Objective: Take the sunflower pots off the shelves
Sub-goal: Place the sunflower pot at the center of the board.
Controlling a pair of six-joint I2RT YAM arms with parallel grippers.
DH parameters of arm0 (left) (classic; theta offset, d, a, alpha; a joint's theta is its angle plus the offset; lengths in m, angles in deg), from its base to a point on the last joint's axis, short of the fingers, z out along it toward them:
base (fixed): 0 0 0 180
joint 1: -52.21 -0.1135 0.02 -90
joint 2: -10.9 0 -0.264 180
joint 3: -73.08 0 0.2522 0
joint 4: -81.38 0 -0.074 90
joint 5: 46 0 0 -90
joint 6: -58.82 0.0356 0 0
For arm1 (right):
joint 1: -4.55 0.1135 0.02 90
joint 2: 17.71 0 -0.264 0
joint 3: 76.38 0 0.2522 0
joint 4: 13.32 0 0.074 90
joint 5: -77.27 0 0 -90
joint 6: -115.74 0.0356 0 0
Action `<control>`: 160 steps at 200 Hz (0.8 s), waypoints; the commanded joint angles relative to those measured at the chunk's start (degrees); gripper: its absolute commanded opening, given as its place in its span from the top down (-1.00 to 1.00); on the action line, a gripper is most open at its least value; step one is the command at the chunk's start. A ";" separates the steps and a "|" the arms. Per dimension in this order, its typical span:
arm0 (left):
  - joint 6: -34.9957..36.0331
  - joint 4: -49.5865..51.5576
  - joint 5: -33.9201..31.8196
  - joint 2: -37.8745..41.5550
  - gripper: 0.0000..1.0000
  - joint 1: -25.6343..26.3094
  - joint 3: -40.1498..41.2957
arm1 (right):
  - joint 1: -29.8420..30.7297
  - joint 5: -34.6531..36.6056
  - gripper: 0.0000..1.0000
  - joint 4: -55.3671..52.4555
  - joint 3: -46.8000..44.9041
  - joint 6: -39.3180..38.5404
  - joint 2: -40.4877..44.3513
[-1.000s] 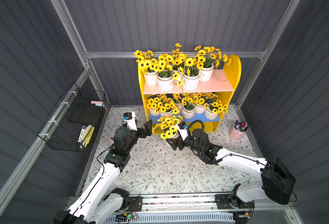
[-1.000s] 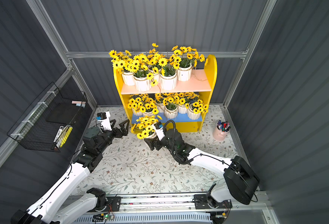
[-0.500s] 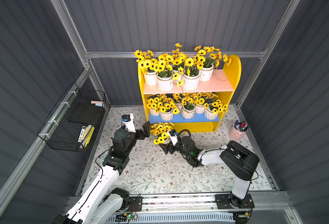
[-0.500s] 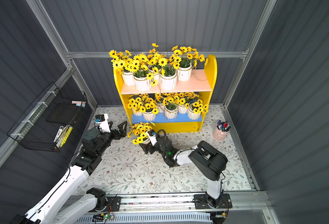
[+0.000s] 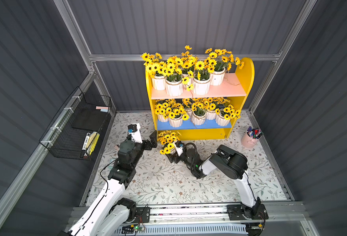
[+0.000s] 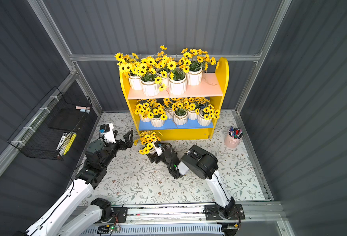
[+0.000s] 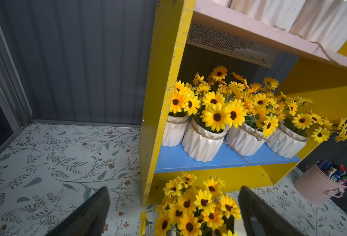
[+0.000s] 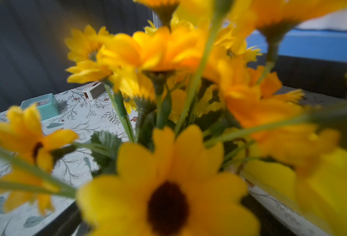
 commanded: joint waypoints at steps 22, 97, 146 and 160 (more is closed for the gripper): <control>1.38 -2.62 0.55 0.43 -0.99 -0.12 0.67 | -0.13 1.70 1.00 4.93 3.54 0.09 -4.10; 0.68 -2.40 1.85 -1.06 -0.99 -0.12 0.30 | -0.82 1.58 -0.01 -14.93 5.92 4.01 -0.33; 0.12 -2.39 2.37 -1.21 -0.99 -0.12 0.32 | -0.50 1.56 -0.84 -18.75 5.56 3.10 0.19; 0.04 -2.31 2.41 -1.19 -0.99 -0.12 0.26 | -0.52 2.30 -0.98 -18.40 4.72 2.96 0.86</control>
